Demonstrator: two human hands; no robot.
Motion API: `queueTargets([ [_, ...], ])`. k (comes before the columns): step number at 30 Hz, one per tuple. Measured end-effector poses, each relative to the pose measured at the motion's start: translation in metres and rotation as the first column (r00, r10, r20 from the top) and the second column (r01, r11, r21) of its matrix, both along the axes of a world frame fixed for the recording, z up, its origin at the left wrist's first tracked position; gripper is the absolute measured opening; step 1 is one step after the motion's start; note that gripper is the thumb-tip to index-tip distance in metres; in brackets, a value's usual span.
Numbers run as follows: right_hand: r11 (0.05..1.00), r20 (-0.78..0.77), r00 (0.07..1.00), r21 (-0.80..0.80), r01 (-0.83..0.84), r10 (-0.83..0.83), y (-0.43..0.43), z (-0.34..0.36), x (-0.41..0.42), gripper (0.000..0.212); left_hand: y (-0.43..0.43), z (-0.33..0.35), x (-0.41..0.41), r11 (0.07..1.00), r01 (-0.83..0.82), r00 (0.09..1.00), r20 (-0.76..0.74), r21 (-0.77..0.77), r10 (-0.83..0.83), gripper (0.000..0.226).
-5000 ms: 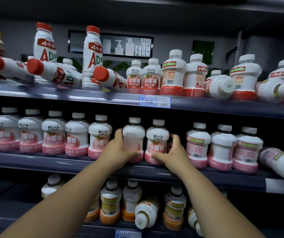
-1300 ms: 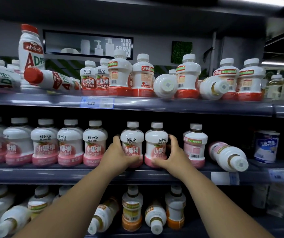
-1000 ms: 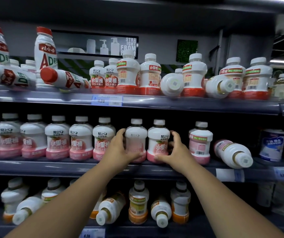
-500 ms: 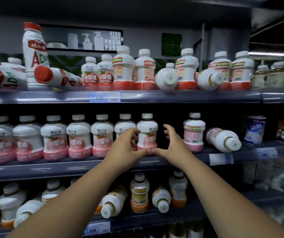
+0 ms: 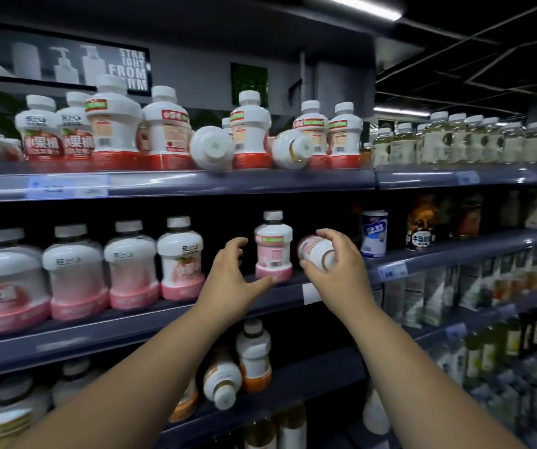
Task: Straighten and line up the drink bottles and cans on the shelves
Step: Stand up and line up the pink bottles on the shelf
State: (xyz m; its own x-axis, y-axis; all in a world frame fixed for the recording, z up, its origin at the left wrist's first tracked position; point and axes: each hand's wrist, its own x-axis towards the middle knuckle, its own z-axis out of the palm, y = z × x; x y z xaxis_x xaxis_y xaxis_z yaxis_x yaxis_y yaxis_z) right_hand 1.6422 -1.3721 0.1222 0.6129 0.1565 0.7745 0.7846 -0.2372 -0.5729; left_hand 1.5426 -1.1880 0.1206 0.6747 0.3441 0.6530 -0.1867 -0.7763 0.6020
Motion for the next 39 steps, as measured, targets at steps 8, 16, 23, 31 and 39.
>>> queueTargets([
  [8, 0.988, -0.056, 0.997, 0.148, -0.039, 0.047, -0.003, -0.039, 0.071, 0.066, -0.028, -0.006, 0.074, 0.984, -0.119, 0.984, 0.116, -0.134, 0.135, 0.085],
  [16, 0.944, -0.156, 0.959, 0.271, -0.190, 0.238, 0.001, -0.046, 0.094, 0.068, -0.034, -0.002, 0.100, 0.939, -0.273, 0.954, 0.063, -0.209, 0.292, 0.101],
  [23, 0.908, -0.286, 0.878, 0.291, -0.303, 0.384, 0.005, 0.016, 0.118, 0.047, -0.030, 0.012, 0.102, 0.923, -0.323, 0.941, 0.038, -0.211, 0.337, 0.089],
  [31, 0.914, -0.380, 0.876, -0.149, -0.377, 0.299, 0.010, 0.002, 0.128, 0.095, -0.023, 0.012, 0.101, 0.931, -0.320, 0.948, -0.064, -0.177, 0.313, 0.079],
  [39, 0.884, -0.298, 0.910, -0.281, -0.373, 0.288, 0.039, 0.006, 0.110, 0.096, 0.009, 0.012, 0.062, 0.914, -0.340, 0.940, -0.064, -0.223, 0.335, 0.068],
])
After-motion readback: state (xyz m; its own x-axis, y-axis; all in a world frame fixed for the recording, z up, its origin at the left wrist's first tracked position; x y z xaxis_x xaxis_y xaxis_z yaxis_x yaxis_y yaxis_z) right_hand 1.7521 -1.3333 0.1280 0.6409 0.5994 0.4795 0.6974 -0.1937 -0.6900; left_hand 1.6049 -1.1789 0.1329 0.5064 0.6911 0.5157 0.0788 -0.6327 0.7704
